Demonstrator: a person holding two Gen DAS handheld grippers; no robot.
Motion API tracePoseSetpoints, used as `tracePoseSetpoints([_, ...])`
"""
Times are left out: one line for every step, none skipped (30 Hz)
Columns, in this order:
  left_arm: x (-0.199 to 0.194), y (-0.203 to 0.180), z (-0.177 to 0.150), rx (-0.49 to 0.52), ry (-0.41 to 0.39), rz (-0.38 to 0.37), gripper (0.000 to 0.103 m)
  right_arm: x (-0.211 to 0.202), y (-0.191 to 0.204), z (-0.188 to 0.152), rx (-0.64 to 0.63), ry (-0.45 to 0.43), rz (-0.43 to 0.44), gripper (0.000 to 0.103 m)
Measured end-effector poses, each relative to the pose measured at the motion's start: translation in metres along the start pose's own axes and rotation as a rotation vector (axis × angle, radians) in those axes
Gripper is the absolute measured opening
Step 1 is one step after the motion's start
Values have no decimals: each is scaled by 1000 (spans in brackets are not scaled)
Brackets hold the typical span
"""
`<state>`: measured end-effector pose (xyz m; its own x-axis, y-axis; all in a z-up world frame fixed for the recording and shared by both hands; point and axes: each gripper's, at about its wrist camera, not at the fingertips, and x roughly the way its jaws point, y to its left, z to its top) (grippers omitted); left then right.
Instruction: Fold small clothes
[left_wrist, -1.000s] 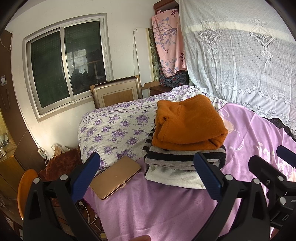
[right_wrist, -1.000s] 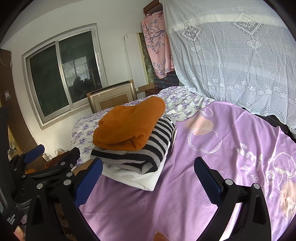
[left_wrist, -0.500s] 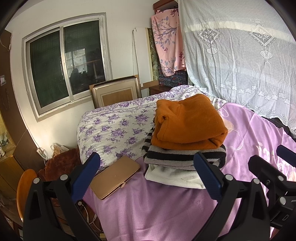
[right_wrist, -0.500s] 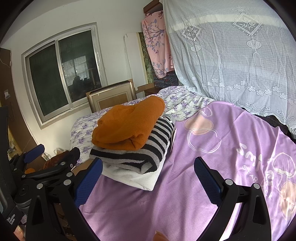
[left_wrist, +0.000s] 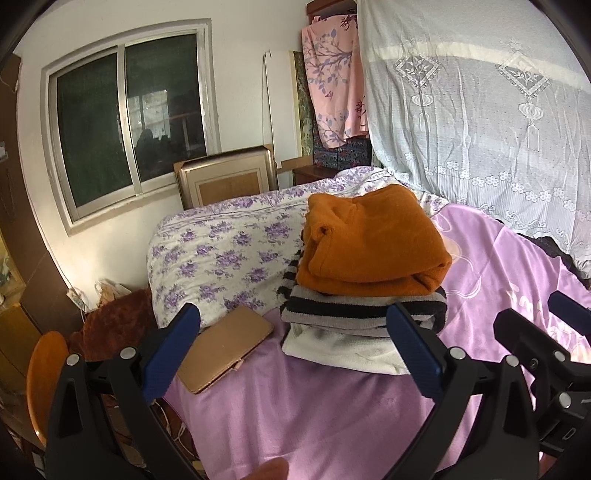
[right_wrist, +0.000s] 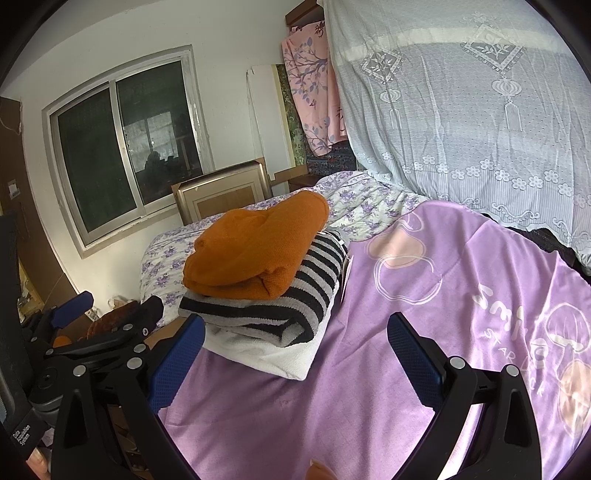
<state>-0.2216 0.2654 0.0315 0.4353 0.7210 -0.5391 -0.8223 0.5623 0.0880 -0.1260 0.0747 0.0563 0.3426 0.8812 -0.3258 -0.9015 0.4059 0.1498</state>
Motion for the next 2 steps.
tracePoseSetpoints([0,0,0,0,2,-1,98,0,0,0,0,0,1,100])
tracePoseSetpoints([0,0,-1,0,2,-1,98,0,0,0,1,1,2,100])
